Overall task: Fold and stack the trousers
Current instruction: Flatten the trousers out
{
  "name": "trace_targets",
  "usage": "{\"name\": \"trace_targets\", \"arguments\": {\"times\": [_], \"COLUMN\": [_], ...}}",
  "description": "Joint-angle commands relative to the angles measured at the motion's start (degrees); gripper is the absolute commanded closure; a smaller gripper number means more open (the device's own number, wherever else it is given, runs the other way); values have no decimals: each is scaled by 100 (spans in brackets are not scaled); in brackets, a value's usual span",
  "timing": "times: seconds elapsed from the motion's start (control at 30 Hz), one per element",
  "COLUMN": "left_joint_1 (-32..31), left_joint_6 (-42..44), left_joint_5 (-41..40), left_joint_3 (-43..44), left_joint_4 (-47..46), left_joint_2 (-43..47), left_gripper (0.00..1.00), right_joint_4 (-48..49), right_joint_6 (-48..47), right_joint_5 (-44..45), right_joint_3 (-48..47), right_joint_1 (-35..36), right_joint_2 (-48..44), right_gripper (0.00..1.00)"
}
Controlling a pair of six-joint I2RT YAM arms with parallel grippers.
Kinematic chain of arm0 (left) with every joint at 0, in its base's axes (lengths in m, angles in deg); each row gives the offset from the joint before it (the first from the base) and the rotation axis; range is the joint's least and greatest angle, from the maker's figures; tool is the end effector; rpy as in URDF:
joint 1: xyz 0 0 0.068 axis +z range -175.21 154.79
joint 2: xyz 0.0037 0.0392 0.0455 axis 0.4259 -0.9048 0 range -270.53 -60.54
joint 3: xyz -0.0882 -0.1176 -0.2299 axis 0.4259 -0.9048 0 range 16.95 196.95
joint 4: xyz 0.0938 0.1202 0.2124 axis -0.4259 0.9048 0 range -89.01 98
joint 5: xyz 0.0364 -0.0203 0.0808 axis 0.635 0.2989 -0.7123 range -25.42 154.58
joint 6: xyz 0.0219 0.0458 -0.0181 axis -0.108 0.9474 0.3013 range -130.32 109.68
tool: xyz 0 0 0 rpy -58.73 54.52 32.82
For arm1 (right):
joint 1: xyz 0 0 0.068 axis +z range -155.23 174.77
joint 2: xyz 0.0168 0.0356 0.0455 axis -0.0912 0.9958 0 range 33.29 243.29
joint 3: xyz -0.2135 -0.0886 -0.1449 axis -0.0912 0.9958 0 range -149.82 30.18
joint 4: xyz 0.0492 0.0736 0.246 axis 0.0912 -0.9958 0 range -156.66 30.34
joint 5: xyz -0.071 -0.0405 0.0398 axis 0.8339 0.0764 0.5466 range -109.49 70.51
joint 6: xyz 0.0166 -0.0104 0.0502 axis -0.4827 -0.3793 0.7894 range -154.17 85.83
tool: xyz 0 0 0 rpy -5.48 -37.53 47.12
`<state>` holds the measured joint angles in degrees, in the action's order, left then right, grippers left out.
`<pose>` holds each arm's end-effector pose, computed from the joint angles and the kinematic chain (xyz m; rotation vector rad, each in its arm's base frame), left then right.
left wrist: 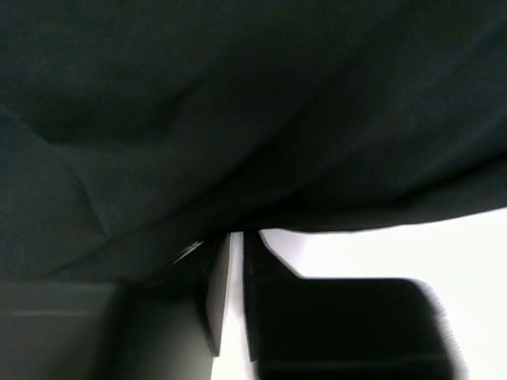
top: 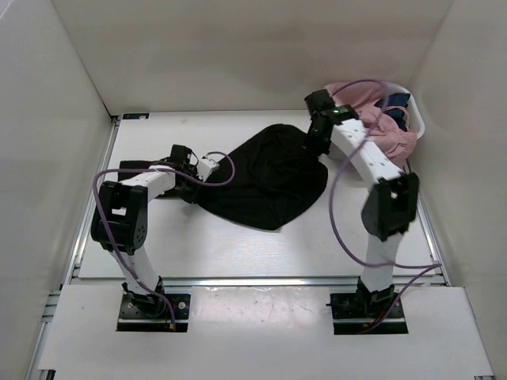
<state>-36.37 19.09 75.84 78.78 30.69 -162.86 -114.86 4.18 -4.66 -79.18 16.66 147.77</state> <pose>0.3309 -0.0724 0.1556 1.0027 2.5758 -0.1925 0.4046 0.1529 0.2976 0.4551 2.5280 0.0522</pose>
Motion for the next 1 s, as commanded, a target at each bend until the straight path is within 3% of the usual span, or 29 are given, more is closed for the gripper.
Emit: {"name": "trace_targets", "arguments": {"times": [0.0, 0.13, 0.27, 0.43, 0.57, 0.67, 0.7, 0.77, 0.97], "left_joint_1": [25, 822, 1623, 1916, 2029, 2083, 2204, 2363, 3575], "left_joint_6": [12, 91, 767, 1628, 1682, 1682, 1682, 1577, 1015], "left_joint_5": [-273, -669, -1019, -1346, -1285, -1355, -1407, -1304, 50], "left_joint_3": [-74, 163, 461, 655, 630, 7, -169, -373, 874], "left_joint_4": [-51, 290, 958, 2264, 3346, 3561, 3561, 3561, 3834], "left_joint_2": [-332, 359, 1176, 1750, 1804, 1804, 1804, 1804, 1585], "left_gripper": [86, 86, 86, 86, 86, 75, 62, 55, 41], "right_joint_4": [88, -60, -122, -175, -412, -535, -536, -597, -484], "right_joint_6": [14, 295, 638, 797, 849, 911, 990, 1043, 1149], "right_joint_5": [38, 38, 108, 108, 178, 240, 240, 240, 21], "right_joint_3": [397, 1196, 2292, 3464, 3922, 4412, 4580, 5132, 6277], "right_joint_1": [8, -62, -342, -861, -914, -984, -985, -1239, -1995], "right_joint_2": [-1529, -2498, -3474, -4512, -4837, -5048, -5119, -5312, -5813], "right_gripper": [100, 100, 100, 100, 100, 100, 100, 100, 100]}}
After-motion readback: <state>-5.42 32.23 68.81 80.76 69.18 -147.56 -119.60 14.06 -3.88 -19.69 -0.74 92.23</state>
